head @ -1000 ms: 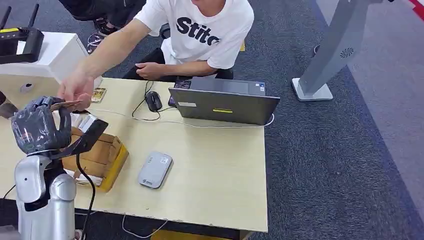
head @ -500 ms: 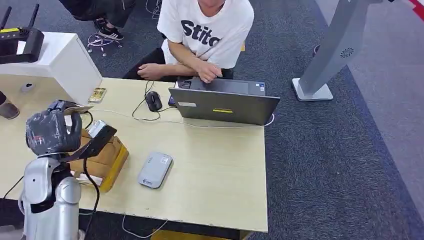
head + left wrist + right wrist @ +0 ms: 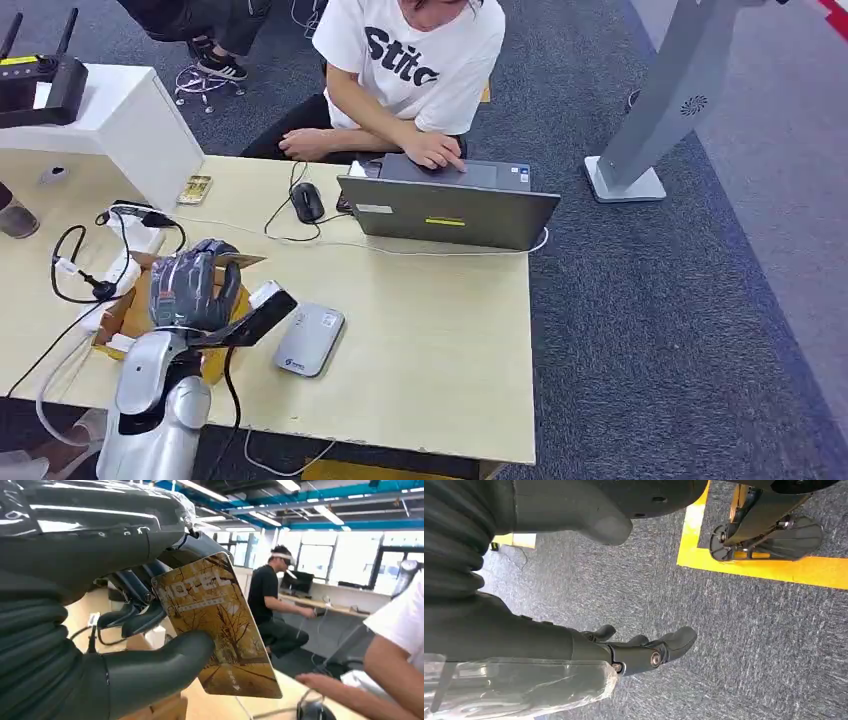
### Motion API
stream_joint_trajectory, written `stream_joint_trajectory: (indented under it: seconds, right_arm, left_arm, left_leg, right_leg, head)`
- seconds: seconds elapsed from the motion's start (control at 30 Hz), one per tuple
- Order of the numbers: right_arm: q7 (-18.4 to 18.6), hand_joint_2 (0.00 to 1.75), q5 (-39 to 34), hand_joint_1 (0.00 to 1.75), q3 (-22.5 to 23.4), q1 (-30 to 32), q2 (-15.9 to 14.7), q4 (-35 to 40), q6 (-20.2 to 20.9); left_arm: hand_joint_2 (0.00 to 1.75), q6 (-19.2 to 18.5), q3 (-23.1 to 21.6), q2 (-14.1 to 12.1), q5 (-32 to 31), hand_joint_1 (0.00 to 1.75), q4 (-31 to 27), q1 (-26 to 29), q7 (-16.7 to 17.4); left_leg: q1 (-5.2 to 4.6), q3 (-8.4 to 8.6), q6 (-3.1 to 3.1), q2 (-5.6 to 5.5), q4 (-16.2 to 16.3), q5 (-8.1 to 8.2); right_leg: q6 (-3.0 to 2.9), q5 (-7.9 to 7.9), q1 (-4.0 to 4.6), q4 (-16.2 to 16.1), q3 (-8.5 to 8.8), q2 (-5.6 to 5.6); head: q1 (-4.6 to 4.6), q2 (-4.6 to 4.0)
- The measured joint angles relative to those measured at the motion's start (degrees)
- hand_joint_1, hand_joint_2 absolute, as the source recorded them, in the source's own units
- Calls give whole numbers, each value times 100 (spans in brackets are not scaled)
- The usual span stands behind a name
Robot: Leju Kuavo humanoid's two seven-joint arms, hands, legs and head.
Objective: Pass the card to the sensor for recognition and then transmit it.
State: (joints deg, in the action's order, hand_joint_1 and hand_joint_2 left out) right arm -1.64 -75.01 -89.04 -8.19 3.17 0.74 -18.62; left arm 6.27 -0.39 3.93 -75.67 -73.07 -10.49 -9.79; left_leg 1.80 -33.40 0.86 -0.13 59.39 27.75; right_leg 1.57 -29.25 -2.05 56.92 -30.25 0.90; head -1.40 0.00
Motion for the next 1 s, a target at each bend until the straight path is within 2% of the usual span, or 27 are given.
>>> stream_joint_trajectory:
  seconds: [0.6,1.0]
  right_arm:
    - [42,175,372,0,0,-1,0,70,81]
    - [61,175,632,0,-2,-2,0,114,103]
  left_arm:
    - [175,236,-531,197,22,175,1144,89,-11]
    - [175,385,-807,260,-337,175,2215,-241,212]
  left_leg:
    - [0,0,0,-2,0,0]
    - [0,-1,0,-4,0,0]
  right_leg:
    - [0,0,0,0,-1,-1]
    - [0,0,0,0,1,-2]
  head:
    - [0,0]
    - [2,0]
